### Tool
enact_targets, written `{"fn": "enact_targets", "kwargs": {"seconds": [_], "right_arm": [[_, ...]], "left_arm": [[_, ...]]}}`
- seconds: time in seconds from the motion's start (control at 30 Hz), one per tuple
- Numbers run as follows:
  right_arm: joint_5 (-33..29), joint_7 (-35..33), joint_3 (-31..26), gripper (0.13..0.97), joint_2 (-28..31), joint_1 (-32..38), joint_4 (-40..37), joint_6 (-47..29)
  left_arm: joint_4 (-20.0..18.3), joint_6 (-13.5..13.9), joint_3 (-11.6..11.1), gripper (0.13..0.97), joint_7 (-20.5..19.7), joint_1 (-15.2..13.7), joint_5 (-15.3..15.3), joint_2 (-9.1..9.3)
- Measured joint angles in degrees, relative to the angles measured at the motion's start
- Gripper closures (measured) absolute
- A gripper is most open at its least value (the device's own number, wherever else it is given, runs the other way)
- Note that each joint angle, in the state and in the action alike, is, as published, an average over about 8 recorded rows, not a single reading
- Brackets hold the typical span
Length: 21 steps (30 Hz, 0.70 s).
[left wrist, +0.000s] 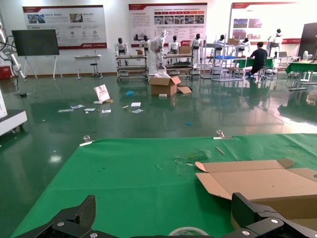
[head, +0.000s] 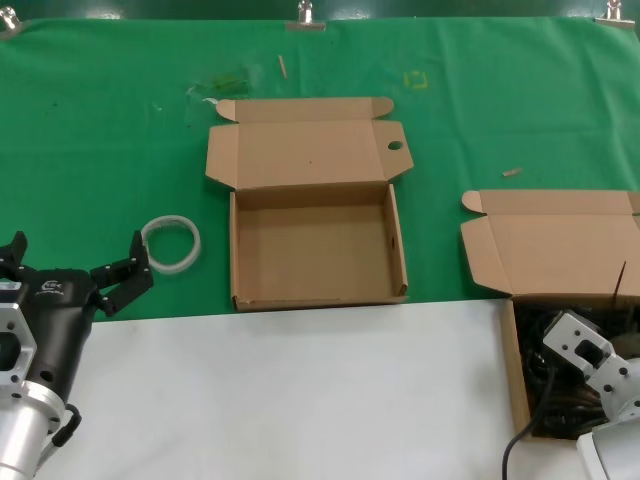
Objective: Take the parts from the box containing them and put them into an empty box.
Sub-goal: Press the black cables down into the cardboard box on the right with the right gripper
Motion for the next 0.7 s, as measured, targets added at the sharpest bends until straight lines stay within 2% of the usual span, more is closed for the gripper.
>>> {"fn": "enact_targets", "kwargs": {"seconds": [0.13, 0.17, 0.43, 0.7], "right_arm": [[0.0, -0.2, 0.4, 0.522, -0.2, -0.3, 0.0, -0.2], [0.0, -0.3, 0.5, 0.522, -0.2, -0.5, -0.1, -0.3], [0.0, -0.6, 1.6, 0.729, -0.8, -1.3, -0.4, -1.2], [0.0, -1.1, 2.3, 0.848, -1.6, -1.7, -0.3, -1.5]], "left_arm": [[0.0, 0.0, 0.0, 0.132, 0.0, 0.0, 0.0, 0.00], [0.0, 0.0, 0.0, 0.132, 0.0, 0.0, 0.0, 0.00], [0.0, 0.0, 0.0, 0.132, 0.0, 0.0, 0.0, 0.00], [0.0, 0.0, 0.0, 0.132, 0.0, 0.0, 0.0, 0.00]]}}
